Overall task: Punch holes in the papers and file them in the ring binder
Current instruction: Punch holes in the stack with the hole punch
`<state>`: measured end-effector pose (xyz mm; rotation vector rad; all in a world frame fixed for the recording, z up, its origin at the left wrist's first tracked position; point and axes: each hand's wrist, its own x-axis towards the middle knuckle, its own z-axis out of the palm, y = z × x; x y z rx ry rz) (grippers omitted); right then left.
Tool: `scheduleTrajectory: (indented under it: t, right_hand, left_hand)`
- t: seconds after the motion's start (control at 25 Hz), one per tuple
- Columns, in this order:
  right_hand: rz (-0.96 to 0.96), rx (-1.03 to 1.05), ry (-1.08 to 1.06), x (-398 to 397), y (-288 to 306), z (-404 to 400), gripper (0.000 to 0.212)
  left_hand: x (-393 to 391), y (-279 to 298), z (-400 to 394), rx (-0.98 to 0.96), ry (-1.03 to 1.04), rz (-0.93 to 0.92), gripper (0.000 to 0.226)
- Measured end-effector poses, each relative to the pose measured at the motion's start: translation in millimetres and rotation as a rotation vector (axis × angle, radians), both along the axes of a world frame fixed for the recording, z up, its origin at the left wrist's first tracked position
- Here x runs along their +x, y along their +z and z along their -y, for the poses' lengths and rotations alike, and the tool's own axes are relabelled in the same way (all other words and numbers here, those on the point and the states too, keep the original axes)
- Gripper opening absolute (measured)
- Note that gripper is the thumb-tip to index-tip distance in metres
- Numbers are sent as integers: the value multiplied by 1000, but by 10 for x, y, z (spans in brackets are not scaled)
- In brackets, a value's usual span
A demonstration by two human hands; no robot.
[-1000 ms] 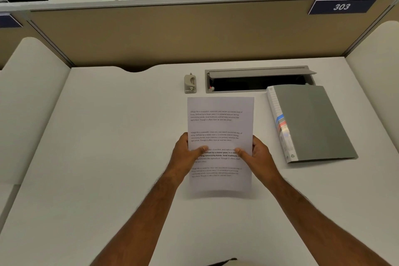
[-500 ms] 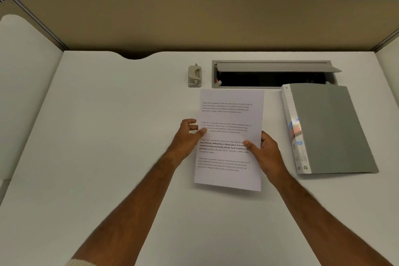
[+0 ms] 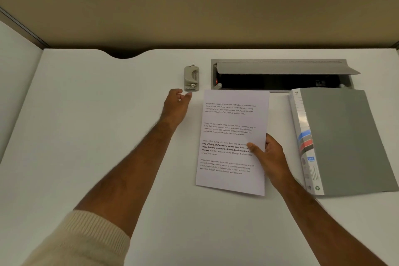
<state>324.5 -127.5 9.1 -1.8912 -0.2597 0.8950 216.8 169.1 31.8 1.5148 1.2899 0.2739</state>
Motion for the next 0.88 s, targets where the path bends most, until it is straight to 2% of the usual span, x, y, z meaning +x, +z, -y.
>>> scheduleTrajectory:
  t: [0.36, 0.64, 0.88]
  right_hand:
    - [-23, 0, -16, 105, -107, -88, 38]
    - [-41, 5, -16, 123, -142, -106, 41]
    - [-45, 17, -10, 102, -106, -101, 41]
  left_hand:
    - [595, -45, -486, 210, -29, -231, 41]
    - [736, -99, -634, 54, 20, -247, 40]
    - [573, 12, -535, 25, 16, -211, 35]
